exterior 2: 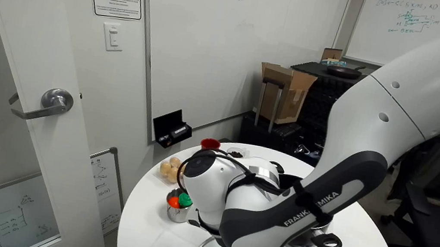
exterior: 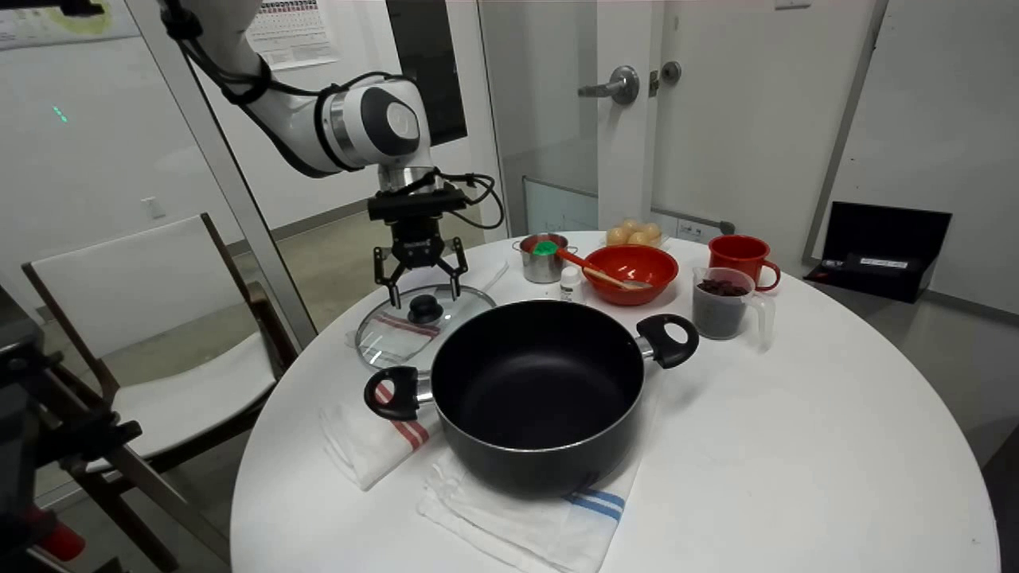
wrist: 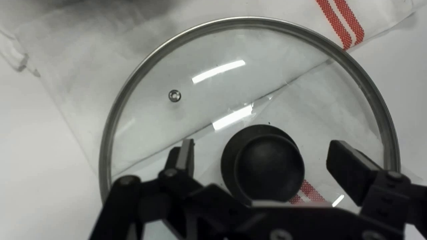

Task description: Put the lid on the pot

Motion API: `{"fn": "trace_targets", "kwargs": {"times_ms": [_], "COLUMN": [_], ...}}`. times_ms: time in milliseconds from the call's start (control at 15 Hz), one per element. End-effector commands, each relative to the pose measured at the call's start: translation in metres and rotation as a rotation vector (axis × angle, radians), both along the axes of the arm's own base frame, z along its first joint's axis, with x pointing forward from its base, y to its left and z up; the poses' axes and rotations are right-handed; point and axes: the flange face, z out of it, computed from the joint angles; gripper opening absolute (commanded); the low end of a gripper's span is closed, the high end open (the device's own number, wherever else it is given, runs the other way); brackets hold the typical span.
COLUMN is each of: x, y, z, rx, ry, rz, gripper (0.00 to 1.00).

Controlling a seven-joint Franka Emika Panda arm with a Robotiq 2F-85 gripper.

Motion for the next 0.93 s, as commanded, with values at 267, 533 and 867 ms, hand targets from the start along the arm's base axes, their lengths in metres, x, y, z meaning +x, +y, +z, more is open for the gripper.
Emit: {"fn": "trace_targets", "kwargs": {"times_ms": [267, 533, 867], "x": [0.004, 0.006, 0.013], "y": [0.008, 0.009, 0.012], "z": [-0.015, -0.015, -0.004], "rx": [-0.013, -0.006, -0.005], "ry": [0.032, 0.028, 0.019], "rz": [0.027, 0.033, 0.032], "gripper": [1.0, 0.59, 0.3]}}
